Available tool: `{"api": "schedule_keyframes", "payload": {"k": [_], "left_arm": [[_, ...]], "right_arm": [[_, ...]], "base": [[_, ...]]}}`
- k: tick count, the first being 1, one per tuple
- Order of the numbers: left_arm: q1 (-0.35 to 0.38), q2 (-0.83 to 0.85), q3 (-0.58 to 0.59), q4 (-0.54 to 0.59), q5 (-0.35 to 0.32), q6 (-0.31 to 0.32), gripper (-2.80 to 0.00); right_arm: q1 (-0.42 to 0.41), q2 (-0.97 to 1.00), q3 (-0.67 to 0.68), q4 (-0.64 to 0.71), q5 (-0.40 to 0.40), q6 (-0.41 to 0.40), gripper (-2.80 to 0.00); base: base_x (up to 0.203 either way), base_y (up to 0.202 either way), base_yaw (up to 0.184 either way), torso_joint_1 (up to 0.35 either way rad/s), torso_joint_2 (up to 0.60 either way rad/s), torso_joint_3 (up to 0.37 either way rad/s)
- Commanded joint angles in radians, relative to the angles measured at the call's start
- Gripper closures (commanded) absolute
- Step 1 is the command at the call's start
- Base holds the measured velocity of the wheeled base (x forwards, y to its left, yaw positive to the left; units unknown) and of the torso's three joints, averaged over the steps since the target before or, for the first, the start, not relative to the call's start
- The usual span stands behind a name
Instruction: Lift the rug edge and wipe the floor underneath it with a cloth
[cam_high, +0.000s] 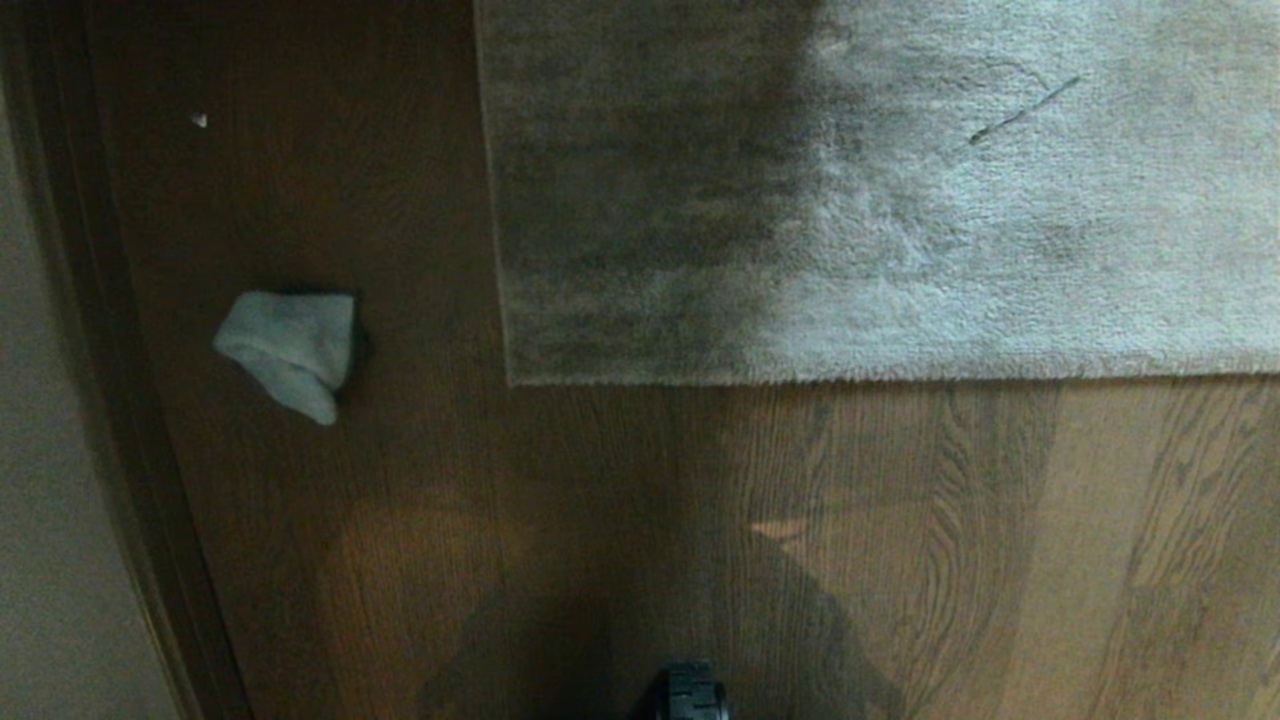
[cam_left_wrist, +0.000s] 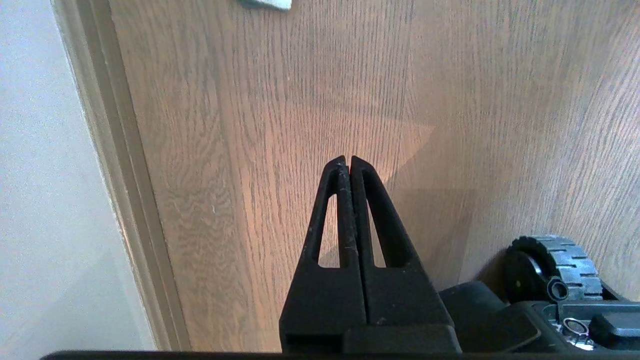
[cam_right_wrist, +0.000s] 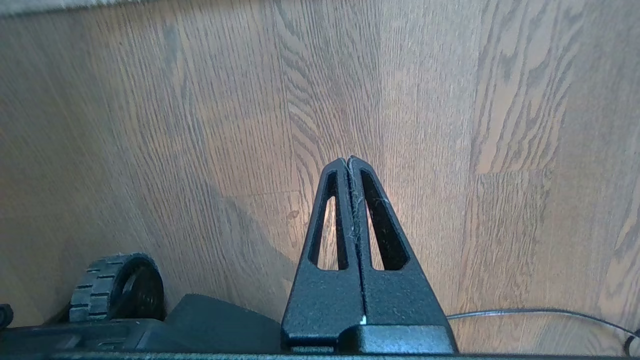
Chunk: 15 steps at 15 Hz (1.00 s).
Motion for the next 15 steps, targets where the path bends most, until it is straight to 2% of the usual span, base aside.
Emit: {"api": "schedule_keyframes", "payload": {"k": [1,15], "left_arm": [[-0.001,0.000,0.000,0.000,0.000,-0.001,0.00],[0.000,0.000,0.000,0.000,-0.001,-0.001,0.00]], "right_arm": [[0.000,0.001,0.000,-0.001,-0.001,0.000,0.00],[0.000,0.001,0.000,-0.001,-0.001,0.000,0.00]], "base": [[0.000,0.000,0.000,0.007,0.00,0.133],[0.000,0.000,0.000,0.002,0.00,0.195]]}}
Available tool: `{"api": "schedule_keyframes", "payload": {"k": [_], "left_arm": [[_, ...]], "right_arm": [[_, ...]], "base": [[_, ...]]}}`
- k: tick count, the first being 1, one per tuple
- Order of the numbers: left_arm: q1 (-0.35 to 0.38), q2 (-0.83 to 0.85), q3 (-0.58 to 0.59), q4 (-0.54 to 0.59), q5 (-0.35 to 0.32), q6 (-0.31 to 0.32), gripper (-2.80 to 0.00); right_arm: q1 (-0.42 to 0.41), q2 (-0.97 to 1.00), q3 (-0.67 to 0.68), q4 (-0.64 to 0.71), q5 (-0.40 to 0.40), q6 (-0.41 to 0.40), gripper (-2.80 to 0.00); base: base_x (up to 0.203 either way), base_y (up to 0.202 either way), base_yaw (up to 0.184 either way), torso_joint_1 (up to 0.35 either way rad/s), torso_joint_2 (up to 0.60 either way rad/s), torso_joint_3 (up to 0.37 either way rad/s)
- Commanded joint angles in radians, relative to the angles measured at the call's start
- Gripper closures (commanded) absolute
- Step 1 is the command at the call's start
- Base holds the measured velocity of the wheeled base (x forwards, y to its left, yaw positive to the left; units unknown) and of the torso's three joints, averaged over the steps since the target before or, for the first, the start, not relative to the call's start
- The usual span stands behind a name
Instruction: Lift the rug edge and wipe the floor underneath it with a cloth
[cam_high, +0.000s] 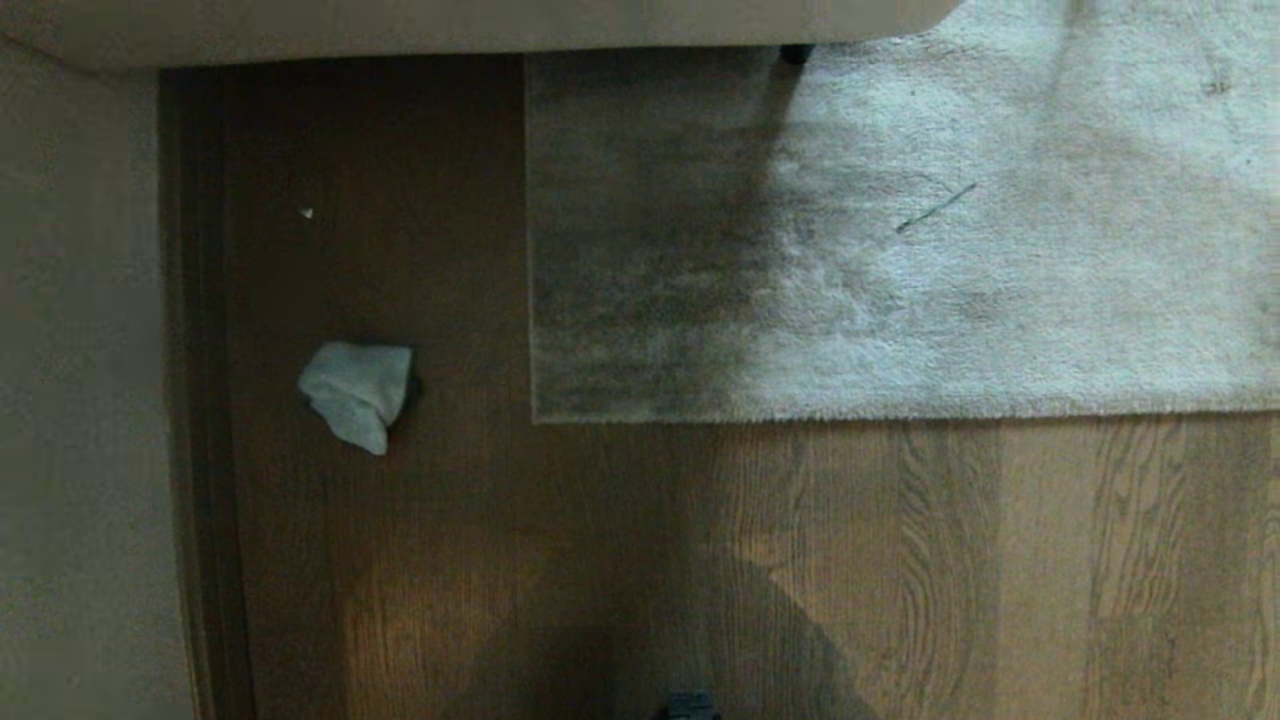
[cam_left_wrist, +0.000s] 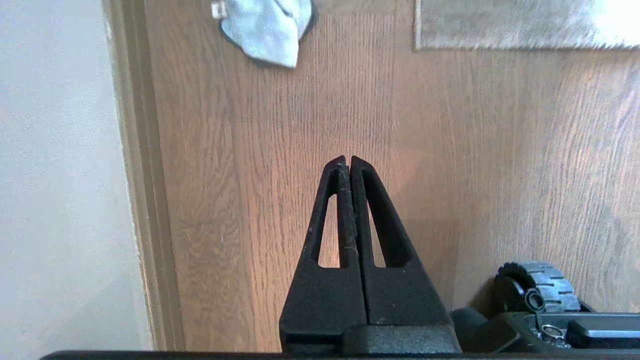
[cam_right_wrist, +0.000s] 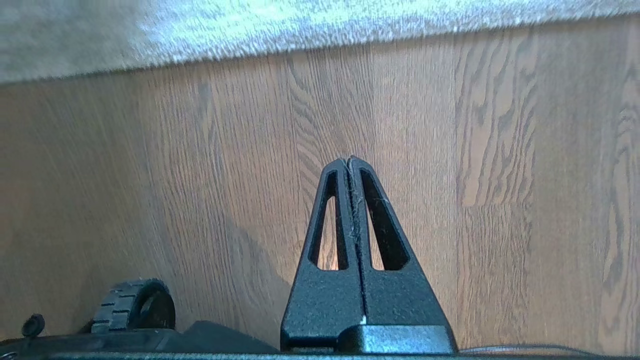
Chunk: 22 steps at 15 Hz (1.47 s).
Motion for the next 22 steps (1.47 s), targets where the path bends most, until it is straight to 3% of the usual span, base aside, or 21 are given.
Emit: {"api": "schedule_keyframes", "payload": {"k": [1,22], "left_arm": [[0.000,0.000,0.000,0.000,0.000,-0.001,0.00],[0.000,0.000,0.000,0.000,0.000,-0.001,0.00]], "right_arm": [[0.000,0.001,0.000,-0.001,-0.001,0.001,0.00],[0.000,0.001,0.000,-0.001,-0.001,0.001,0.00]], "base": [[0.000,0.000,0.000,-0.006,0.00,0.208],[0.000,0.000,0.000,0.001,0.00,0.204]]}}
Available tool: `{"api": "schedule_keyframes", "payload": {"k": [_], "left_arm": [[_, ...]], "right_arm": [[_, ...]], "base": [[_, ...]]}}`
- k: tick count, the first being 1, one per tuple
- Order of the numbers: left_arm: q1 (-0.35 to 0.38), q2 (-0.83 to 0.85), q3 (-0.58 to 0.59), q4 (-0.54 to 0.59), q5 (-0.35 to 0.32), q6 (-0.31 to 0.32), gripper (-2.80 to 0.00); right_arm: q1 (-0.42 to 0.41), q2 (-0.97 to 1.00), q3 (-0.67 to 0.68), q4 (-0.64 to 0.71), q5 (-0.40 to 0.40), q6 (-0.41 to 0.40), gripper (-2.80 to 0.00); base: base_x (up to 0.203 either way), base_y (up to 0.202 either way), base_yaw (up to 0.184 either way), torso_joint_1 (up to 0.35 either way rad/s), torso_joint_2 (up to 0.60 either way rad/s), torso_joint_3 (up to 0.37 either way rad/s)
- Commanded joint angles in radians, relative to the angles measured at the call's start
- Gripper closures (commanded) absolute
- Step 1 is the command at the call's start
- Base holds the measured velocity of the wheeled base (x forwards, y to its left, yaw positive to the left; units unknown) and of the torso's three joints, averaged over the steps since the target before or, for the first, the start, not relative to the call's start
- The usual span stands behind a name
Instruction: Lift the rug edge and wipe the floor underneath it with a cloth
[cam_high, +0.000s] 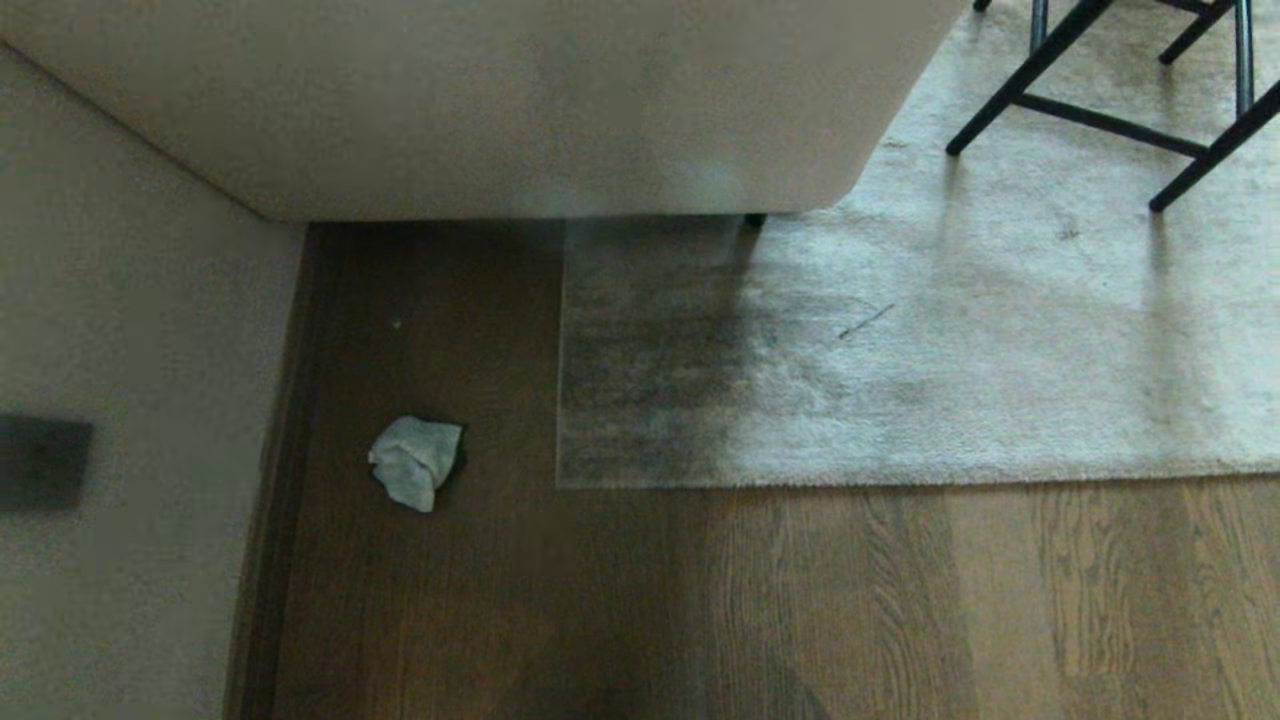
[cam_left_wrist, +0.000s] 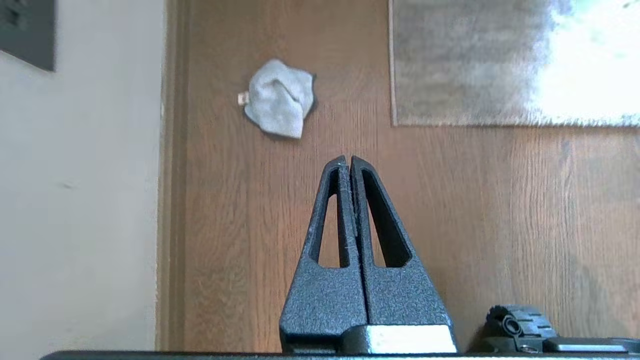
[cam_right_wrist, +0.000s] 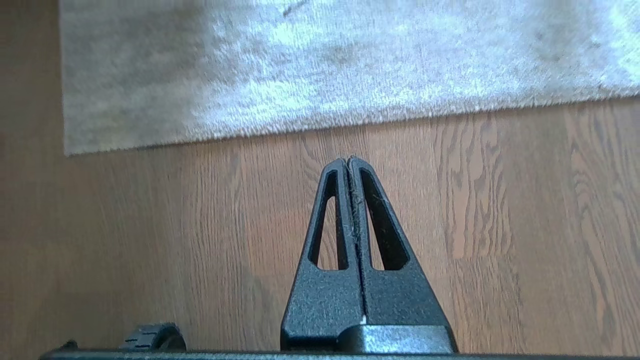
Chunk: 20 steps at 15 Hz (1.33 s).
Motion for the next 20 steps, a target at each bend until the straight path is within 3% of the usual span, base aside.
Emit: {"api": "schedule_keyframes", "payload": {"k": [1,20], "left_arm": [[0.000,0.000,0.000,0.000,0.001,0.000,0.00],[-0.001,0.000,0.000,0.000,0.000,0.001,0.00]], "right_arm": [[0.000,0.001,0.000,-0.001,0.000,0.001,0.00],[0.000,0.001,0.000,-0.001,-0.001,0.001,0.00]], "base": [[0.000,0.000,0.000,0.002,0.00,0.198],[0.000,0.000,0.000,0.004,0.00,0.201]]}}
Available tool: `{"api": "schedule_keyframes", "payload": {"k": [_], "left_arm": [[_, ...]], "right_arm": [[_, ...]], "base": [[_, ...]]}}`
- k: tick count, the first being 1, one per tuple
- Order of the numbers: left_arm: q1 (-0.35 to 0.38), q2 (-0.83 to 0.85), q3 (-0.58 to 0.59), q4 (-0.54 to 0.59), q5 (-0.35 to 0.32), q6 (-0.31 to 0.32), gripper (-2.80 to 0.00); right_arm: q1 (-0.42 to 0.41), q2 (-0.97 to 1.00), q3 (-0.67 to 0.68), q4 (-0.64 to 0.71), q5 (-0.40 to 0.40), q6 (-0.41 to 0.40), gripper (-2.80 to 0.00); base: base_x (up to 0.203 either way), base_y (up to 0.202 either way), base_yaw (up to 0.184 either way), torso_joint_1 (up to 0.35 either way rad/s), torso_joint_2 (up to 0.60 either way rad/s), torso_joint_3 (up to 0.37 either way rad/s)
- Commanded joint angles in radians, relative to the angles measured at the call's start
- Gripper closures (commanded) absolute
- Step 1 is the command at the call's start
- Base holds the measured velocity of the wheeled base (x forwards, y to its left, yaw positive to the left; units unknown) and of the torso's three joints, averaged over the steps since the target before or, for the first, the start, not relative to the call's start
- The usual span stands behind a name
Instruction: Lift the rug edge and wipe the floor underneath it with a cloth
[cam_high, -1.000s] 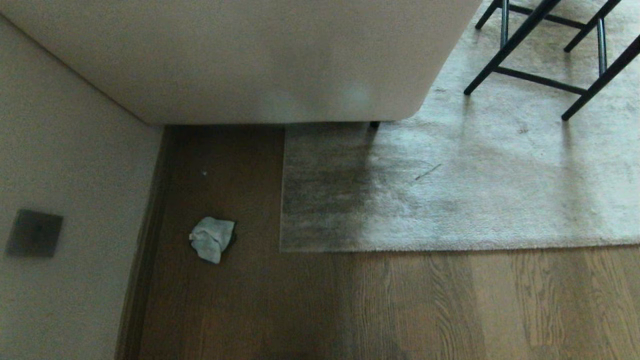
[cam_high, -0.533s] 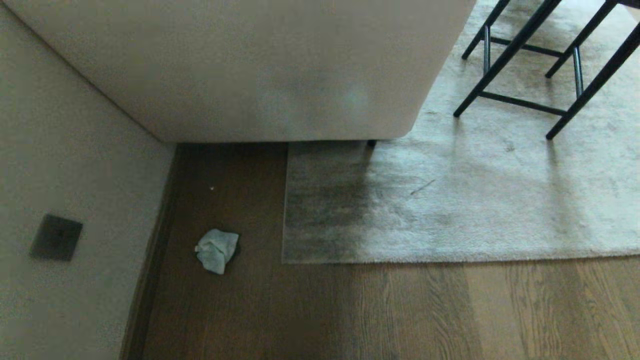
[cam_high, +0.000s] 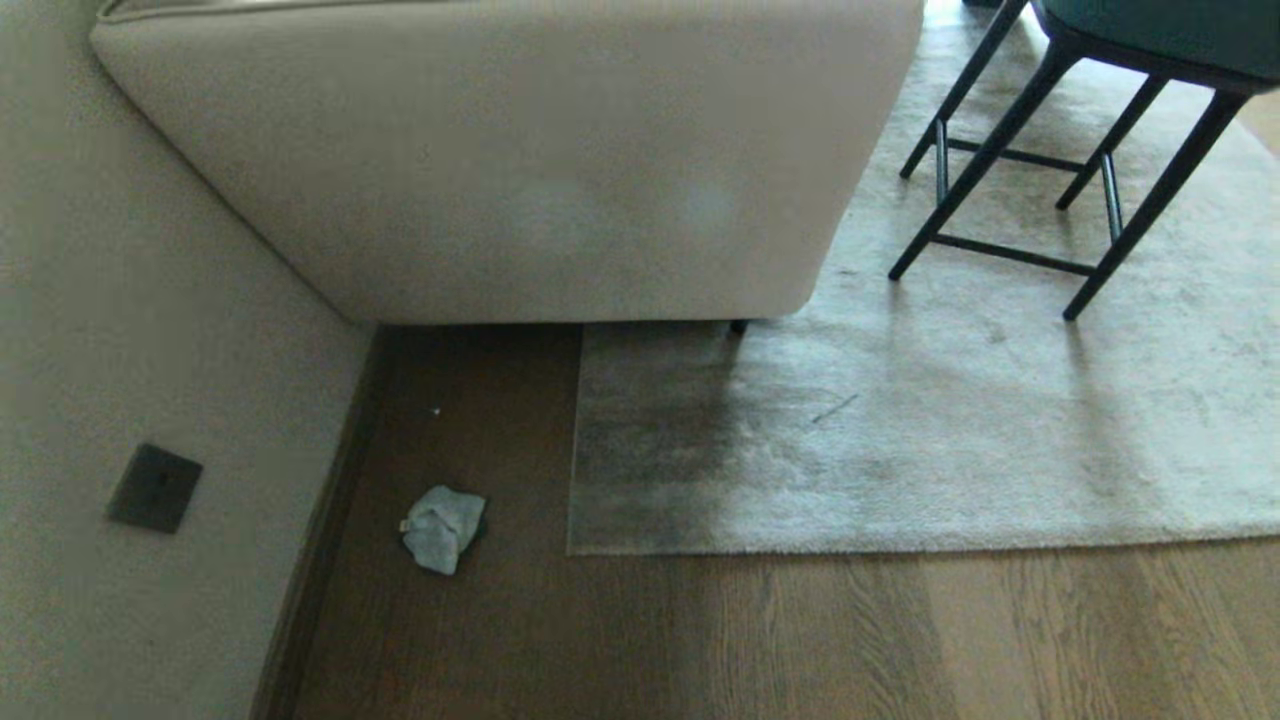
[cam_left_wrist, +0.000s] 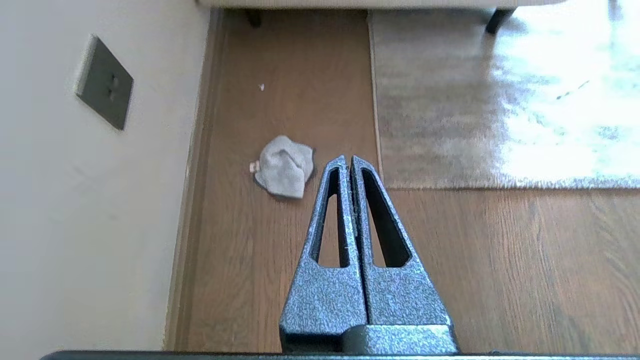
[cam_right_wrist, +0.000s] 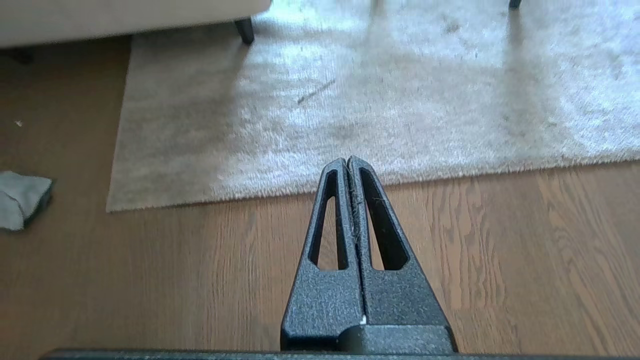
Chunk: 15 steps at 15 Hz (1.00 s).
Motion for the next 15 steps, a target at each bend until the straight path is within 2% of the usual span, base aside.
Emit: {"api": "schedule_keyframes", "payload": {"k": [1,15], "left_arm": [[0.000,0.000,0.000,0.000,0.000,0.001,0.00],[0.000,0.000,0.000,0.000,0.000,0.001,0.00]], "right_arm": [[0.001,0.001,0.000,-0.001,-0.001,0.000,0.00],[0.001,0.001,0.000,-0.001,0.000,0.000,0.00]], "base": [[0.000,0.000,0.000,0.007,0.00,0.193],[0.000,0.000,0.000,0.003,0.00,0.201]]}}
